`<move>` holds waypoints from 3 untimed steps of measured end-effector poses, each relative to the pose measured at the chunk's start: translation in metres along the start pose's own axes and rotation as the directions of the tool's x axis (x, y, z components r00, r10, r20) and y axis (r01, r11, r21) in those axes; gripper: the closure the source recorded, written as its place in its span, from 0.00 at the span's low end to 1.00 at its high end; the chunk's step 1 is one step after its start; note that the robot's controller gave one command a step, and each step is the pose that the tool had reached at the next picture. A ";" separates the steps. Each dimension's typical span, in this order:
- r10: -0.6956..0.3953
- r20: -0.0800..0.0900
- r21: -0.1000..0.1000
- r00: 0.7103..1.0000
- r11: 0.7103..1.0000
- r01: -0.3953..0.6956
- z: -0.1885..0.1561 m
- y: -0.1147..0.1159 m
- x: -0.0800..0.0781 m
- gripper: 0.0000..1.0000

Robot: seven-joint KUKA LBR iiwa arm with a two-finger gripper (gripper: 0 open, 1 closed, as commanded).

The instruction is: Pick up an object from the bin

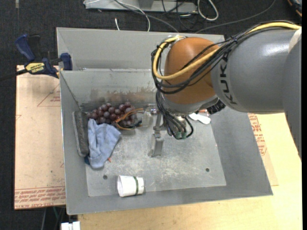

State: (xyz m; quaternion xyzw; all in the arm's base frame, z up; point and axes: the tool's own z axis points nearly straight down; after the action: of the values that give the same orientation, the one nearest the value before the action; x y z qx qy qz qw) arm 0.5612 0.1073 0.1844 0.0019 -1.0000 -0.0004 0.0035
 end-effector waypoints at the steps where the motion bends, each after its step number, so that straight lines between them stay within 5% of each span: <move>1: 0.003 0.007 -0.001 1.000 1.000 -0.003 -0.005 -0.001 -0.002 0.00; 2: 0.011 0.015 -0.004 1.000 1.000 -0.011 0.074 0.023 -0.047 0.00; 3: 0.217 0.018 -0.007 0.976 0.976 -0.217 0.058 0.083 -0.078 0.00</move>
Offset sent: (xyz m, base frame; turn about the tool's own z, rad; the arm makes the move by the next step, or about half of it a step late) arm 0.0630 0.0319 -0.1144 0.0154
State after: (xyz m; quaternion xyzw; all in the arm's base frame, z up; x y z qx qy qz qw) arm 0.6389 0.1911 0.1255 -0.1074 -0.9942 -0.0027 -0.0058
